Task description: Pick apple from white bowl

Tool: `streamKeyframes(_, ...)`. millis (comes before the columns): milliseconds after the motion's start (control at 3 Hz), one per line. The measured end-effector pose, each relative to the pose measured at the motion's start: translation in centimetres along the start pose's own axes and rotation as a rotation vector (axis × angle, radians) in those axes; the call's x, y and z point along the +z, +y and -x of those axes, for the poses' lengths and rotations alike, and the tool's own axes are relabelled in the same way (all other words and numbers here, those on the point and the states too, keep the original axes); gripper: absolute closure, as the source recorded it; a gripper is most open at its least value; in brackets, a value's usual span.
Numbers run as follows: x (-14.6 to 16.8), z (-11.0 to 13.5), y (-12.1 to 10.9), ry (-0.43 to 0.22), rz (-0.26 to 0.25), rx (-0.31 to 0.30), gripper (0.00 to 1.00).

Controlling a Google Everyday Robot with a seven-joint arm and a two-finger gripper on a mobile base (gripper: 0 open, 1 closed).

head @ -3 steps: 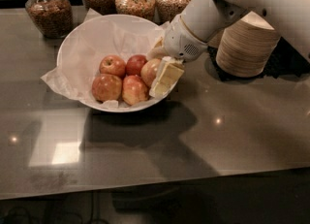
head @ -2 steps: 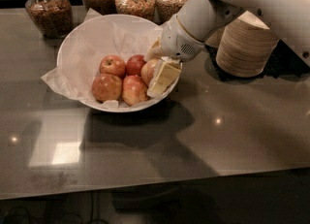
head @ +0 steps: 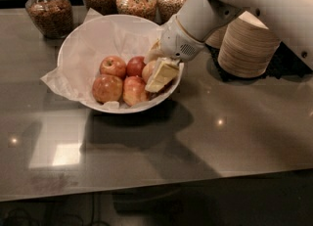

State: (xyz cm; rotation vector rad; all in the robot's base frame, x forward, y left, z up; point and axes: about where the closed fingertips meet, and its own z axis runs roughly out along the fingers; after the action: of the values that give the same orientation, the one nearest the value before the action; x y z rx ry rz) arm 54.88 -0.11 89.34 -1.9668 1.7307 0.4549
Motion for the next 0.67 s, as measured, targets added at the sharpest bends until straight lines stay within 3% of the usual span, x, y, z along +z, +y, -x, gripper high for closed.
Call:
streamKeyframes(333,0.00,0.00,0.00,0.000,0.000,0.000,0.98)
streamKeyframes(667,0.00,0.01,0.00,0.000,0.000,0.000,1.00)
